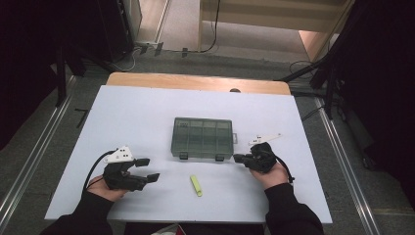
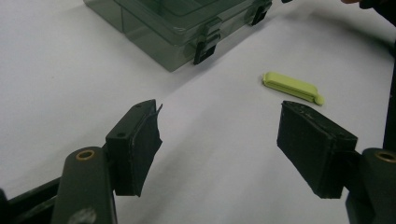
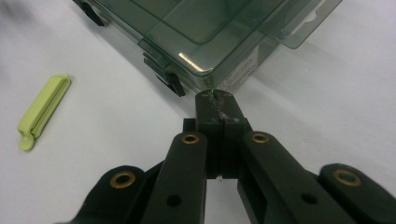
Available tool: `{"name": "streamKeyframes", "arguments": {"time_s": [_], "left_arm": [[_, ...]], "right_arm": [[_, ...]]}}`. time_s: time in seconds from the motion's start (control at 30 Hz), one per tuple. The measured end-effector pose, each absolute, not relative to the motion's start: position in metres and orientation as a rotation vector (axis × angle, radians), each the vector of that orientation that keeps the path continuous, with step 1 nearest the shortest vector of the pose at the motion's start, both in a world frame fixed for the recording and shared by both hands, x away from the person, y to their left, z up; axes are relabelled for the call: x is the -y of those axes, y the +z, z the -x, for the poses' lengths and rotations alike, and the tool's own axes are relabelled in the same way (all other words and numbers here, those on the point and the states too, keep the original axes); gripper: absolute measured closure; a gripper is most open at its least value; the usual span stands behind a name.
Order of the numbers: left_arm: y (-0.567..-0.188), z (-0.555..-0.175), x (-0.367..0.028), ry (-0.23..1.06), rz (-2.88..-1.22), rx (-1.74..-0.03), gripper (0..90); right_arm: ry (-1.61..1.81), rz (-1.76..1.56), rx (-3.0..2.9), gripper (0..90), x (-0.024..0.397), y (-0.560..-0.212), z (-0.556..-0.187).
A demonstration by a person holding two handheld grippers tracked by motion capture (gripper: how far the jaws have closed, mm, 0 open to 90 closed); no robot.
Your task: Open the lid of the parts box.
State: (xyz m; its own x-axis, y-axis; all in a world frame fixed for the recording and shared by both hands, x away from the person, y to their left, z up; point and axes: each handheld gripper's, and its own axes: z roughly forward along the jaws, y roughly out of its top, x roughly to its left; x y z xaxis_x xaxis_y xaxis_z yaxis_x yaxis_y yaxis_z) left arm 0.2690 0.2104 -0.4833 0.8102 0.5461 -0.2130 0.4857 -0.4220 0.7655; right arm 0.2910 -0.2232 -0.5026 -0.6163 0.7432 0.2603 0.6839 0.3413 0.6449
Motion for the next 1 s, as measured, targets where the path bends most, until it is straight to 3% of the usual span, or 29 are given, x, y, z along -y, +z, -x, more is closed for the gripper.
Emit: {"name": "streamKeyframes", "arguments": {"time_s": [1.0], "left_arm": [[-0.4875, -0.2699, -0.2075, 0.066, -2.127, -0.767, 29.0]], "right_arm": [[1.194, -1.345, -2.502, 90.0, 0.2249, -0.5004, -0.2912]]}}
